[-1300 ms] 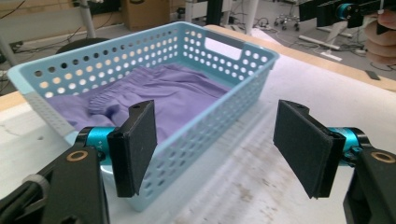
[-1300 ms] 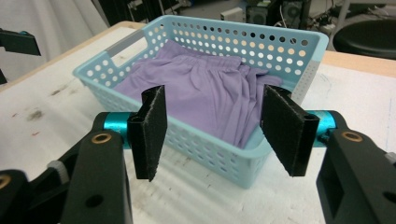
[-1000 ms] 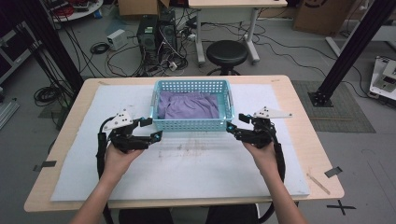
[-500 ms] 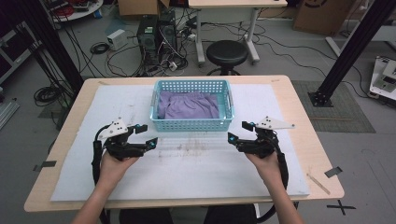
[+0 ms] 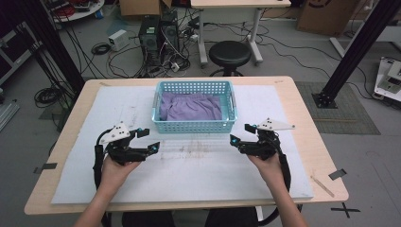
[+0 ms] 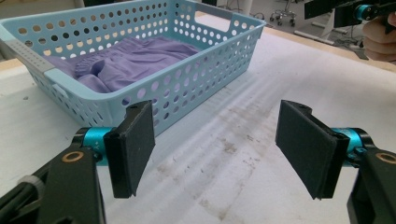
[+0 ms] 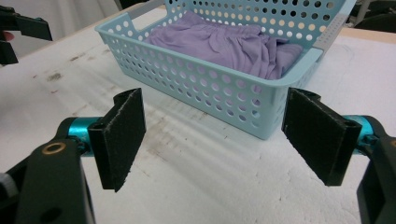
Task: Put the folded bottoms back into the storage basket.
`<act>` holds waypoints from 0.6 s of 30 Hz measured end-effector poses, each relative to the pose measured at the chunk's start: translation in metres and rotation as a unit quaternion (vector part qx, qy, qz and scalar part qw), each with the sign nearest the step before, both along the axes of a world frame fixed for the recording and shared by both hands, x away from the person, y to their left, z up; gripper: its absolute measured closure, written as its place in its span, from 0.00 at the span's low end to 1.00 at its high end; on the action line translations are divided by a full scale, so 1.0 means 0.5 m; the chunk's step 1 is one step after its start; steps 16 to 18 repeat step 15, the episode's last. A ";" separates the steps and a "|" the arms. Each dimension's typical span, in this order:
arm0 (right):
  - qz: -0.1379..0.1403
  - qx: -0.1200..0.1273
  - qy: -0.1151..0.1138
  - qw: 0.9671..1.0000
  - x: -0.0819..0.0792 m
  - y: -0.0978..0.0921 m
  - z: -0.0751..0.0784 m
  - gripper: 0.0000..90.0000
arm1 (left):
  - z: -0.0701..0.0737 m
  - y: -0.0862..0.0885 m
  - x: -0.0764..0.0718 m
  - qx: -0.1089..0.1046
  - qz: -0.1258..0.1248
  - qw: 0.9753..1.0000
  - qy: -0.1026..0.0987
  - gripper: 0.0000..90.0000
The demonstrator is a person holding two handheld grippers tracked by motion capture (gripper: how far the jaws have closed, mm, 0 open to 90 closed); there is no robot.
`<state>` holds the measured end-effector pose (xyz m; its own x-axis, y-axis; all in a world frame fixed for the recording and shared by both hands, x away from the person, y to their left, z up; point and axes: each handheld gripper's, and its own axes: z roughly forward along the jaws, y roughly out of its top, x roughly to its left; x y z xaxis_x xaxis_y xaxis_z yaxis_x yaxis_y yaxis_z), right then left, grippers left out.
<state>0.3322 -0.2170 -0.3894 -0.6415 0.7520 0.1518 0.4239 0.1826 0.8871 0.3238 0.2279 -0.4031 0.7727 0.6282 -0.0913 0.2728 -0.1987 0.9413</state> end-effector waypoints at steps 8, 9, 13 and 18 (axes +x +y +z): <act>-0.003 0.003 -0.002 1.000 0.000 -0.004 0.001 0.24 | 0.000 -0.007 -0.001 0.001 -0.005 1.000 0.002 0.31; -0.002 0.002 -0.002 1.000 0.000 -0.005 0.001 0.24 | 0.000 -0.007 -0.001 0.002 -0.005 1.000 0.003 0.31; 0.001 0.003 0.000 1.000 0.001 -0.006 0.000 0.24 | 0.000 -0.007 -0.001 0.000 -0.004 1.000 0.003 0.31; 0.000 0.003 0.000 1.000 0.001 -0.007 0.000 0.24 | 0.001 -0.006 -0.001 -0.001 -0.003 1.000 0.003 0.31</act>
